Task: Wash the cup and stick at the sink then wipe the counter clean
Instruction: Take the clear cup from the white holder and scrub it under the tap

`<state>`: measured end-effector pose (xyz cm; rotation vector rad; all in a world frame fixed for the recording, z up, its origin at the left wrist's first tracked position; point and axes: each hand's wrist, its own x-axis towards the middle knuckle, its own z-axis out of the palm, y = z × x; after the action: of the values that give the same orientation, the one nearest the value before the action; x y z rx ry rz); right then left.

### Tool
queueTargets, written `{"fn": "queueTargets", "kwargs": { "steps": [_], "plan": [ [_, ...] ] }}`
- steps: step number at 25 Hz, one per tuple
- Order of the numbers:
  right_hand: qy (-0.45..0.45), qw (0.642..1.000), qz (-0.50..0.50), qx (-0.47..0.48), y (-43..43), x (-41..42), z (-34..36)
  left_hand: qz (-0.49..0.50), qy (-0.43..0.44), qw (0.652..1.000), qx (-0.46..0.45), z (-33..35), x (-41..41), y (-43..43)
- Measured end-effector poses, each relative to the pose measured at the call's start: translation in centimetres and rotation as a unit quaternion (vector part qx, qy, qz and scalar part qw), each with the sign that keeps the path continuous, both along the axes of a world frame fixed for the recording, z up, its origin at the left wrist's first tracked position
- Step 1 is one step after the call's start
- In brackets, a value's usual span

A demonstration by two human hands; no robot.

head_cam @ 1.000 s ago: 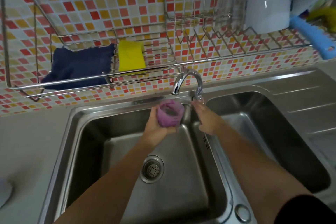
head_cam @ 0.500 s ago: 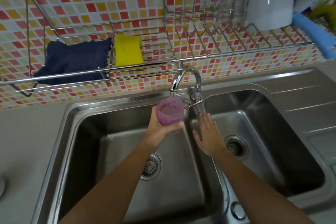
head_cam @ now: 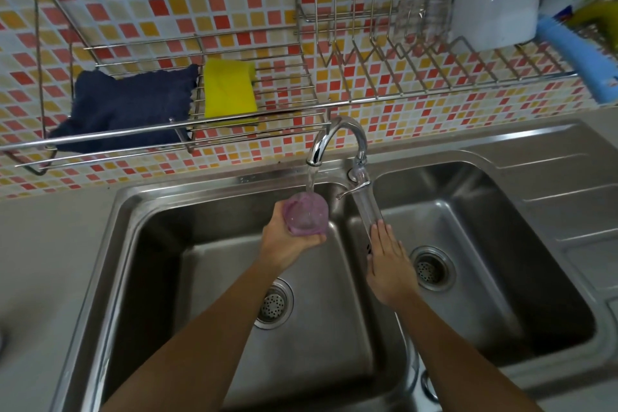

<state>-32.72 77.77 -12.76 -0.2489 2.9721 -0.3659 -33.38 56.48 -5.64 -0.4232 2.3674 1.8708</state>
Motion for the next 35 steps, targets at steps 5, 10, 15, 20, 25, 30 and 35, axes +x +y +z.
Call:
{"fn": "queueTargets", "kwargs": {
  "steps": [5, 10, 15, 20, 25, 30, 35],
  "plan": [
    [0.000, 1.000, 0.000, -0.010, 0.0, 0.0, 0.0, -0.027, -0.029, 0.998, -0.047, -0.3, -0.2, -0.4],
    [0.013, 1.000, 0.002, -0.017, 0.2, 0.0, -0.4, -0.056, -0.038, 0.996, -0.063, -0.3, -0.4, -0.9],
    [0.022, 0.999, 0.004, -0.024, 0.2, -0.1, -0.8, -0.058, -0.037, 0.995, -0.074, -0.2, -0.3, -1.4],
    [0.017, 1.000, 0.000, -0.027, 0.3, 0.0, -0.7, -0.076, -0.042, 0.993, -0.083, 0.0, -0.2, -1.5],
    [0.036, 0.999, 0.006, -0.032, 0.2, 0.0, -0.8, -0.071, -0.030, 0.993, -0.089, 0.0, -0.2, -1.6],
    [0.093, 0.961, -0.102, -0.238, 0.1, -2.0, 0.8, -0.068, -0.024, 0.994, -0.088, -0.2, 0.0, -2.1],
    [0.106, 0.985, 0.053, -0.128, -2.4, -8.6, 5.0, -0.064, -0.020, 0.995, -0.079, 0.2, -0.2, -2.4]
  ]
}}
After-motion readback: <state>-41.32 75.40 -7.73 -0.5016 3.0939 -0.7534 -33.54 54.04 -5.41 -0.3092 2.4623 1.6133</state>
